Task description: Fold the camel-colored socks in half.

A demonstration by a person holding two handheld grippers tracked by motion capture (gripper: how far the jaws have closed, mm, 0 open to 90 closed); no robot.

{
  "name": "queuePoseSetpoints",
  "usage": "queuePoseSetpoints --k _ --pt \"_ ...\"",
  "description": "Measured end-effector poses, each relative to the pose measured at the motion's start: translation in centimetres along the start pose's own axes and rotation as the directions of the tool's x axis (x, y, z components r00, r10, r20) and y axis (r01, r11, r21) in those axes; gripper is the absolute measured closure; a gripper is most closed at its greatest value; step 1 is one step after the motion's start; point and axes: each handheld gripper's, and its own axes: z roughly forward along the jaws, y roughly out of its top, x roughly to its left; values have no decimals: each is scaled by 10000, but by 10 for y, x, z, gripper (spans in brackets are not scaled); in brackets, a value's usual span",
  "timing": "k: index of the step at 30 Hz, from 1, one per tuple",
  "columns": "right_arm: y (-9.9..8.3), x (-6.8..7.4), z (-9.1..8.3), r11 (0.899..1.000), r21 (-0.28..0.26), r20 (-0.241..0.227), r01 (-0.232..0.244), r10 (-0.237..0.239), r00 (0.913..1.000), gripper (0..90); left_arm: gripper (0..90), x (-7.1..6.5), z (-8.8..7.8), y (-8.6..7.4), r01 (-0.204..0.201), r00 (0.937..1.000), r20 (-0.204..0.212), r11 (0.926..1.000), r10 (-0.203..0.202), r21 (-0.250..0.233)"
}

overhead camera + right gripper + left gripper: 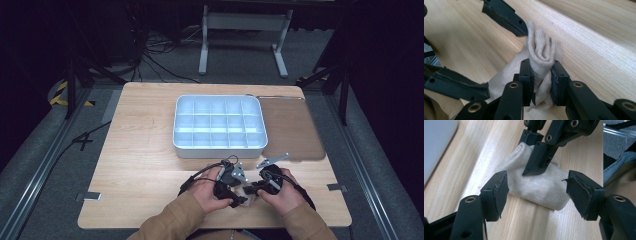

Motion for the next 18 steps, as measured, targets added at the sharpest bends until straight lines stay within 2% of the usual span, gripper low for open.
queuePoseSetpoints --k 4,7,9,13,14,18 --pt "1 0 -1 10000 -14 -30 22 -22 10000 758 346 2 -5 0 -20 10000 -26 9999 20 -102" --pt "2 1 -3 10000 -47 -101 38 -39 9999 762 354 7 -16 -4 289 9996 9 9988 -289 -396" --pt "2 2 -4 10000 -52 -133 12 -12 9999 763 359 8 -19 -5 348 9994 -70 9986 -351 -399" --pt "5 5 -10 9996 -208 -131 176 -179 9998 764 364 15 -38 -8 595 9972 -411 9967 -618 -548" --pt "5 5 -10 9996 -208 -131 176 -179 9998 764 364 15 -38 -8 595 9972 -411 9967 -618 -548" --pt "8 7 -16 9993 -289 -120 231 -235 9997 764 364 18 -52 -13 883 9935 -671 9941 -924 -623"
